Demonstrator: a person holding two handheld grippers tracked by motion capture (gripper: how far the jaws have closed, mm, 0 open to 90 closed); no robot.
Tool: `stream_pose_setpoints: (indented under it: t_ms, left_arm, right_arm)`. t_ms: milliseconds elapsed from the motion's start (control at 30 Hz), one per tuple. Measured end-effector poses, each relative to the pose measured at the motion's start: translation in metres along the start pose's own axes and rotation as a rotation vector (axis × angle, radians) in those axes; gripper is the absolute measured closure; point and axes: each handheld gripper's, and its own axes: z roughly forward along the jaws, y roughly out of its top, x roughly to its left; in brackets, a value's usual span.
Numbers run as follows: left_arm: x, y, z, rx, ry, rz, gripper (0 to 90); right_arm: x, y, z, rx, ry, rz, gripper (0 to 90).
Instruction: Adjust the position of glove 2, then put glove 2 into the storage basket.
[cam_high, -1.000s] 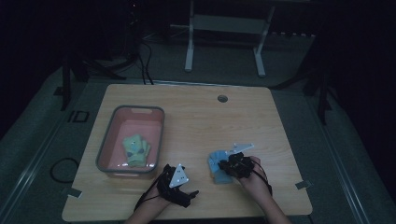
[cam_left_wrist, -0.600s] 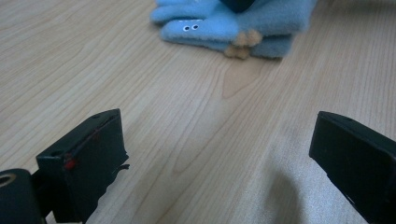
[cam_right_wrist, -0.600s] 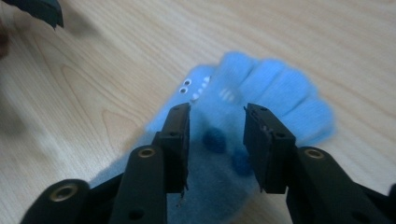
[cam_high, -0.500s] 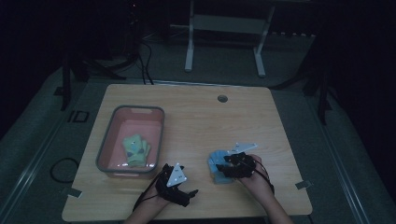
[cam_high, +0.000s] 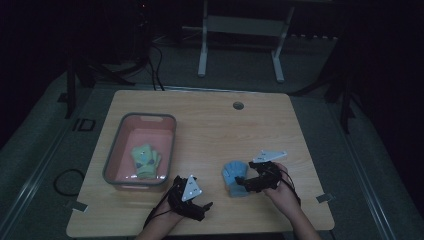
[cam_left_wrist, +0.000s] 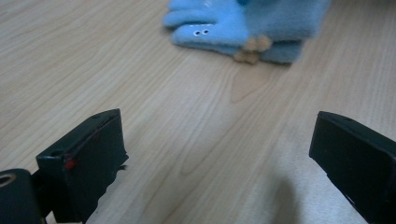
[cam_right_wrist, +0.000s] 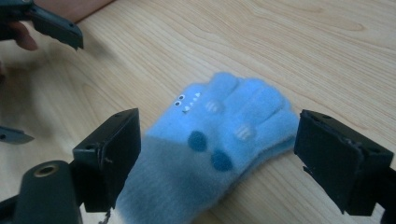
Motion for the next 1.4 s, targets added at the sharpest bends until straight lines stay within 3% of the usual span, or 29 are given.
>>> stream_pose_setpoints:
  t_ms: [200,533,700,833,1067,1400]
  left_arm:
    - [-0.005,0.004,-0.001,0.012,-0.027,-0.023,3.8]
    - [-0.007,0.011,0.0,0.001,-0.071,-0.044,3.8]
    - [-0.016,0.019,0.003,0.009,-0.089,0.027,3.8]
    - [-0.02,0.026,0.007,0.011,-0.119,0.052,3.8]
    - [-0.028,0.039,0.018,-0.001,-0.171,0.111,4.7]
    - [-0.029,0.054,0.032,-0.009,-0.203,0.158,4.7]
  right_arm:
    - [0.001,0.001,-0.006,-0.017,-0.009,-0.051,13.9]
    - [-0.004,-0.002,-0.015,-0.007,0.012,-0.032,12.6]
    - [-0.01,-0.002,-0.021,-0.023,0.052,0.007,12.5]
    - [-0.011,-0.002,-0.022,-0.019,0.05,-0.003,13.7]
    - [-0.019,0.004,-0.023,-0.028,0.016,-0.015,32.3]
    - [-0.031,0.007,-0.017,-0.023,0.018,-0.015,39.6]
